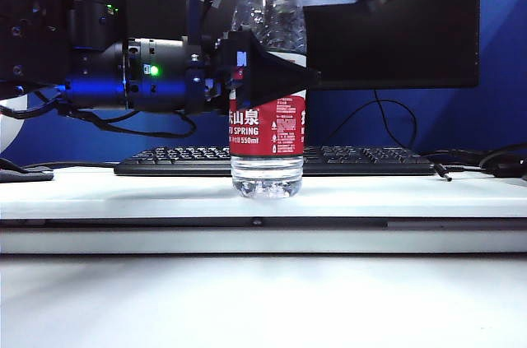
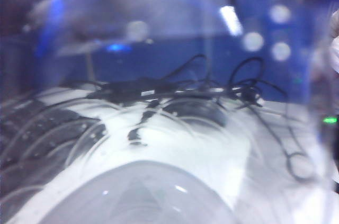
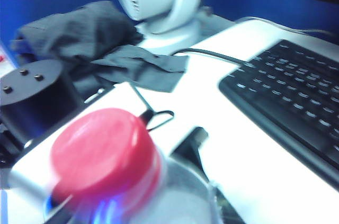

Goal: Unscrew the cap from the plastic bottle on the table.

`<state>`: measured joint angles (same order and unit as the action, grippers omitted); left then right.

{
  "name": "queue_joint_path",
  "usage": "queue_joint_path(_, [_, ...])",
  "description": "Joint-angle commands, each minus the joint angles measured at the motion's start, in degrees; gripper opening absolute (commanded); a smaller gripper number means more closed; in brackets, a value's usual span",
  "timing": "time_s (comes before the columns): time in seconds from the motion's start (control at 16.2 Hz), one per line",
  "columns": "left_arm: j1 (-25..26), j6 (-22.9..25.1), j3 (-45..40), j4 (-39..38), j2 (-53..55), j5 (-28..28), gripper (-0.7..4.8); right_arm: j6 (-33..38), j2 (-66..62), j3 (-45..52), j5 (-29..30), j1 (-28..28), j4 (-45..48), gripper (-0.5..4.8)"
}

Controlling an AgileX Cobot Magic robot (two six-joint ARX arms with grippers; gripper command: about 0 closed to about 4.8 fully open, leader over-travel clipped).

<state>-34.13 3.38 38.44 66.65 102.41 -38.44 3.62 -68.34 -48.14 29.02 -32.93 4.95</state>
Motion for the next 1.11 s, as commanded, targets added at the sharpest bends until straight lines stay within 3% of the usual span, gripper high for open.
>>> queue_joint_path(0.06, [0.3,-0.3,0.0,-1.9,0.2,2.9,2.68,2.3,4.3,0.1,-2.2,-0.5,-1.3,2.84])
queue_joint_path(0.19, [0.3,-0.4,0.0,-1.9,0.2,4.0,2.68,4.1,7.1,0.1,-5.1,-0.8,-1.3,2.84])
queue_joint_path(0.31, [0.3,-0.4,0.0,-1.8,0.2,4.0,2.68,5.0,9.3,0.1,-11.7,-3.2,-1.2,2.84])
queue_joint_path(0.56, [0.3,-0.4,0.0,-1.8,0.2,4.0,2.68,4.9,10.3,0.2,-39.5,-13.7,1.9,2.84])
queue_joint_path(0.68, [0.2,-0.4,0.1,-1.8,0.2,4.0,2.68,3.6,7.8,0.2,-60.6,-21.3,6.4,2.83])
queue_joint_path(0.74, [0.1,-0.4,0.0,-1.8,0.2,4.0,2.68,2.7,6.4,0.2,-65.0,-23.2,8.4,2.83])
queue_joint_path(1.11, [0.0,-0.6,0.0,-1.8,0.2,3.9,2.68,2.9,0.7,0.2,-66.2,-28.6,13.9,2.83])
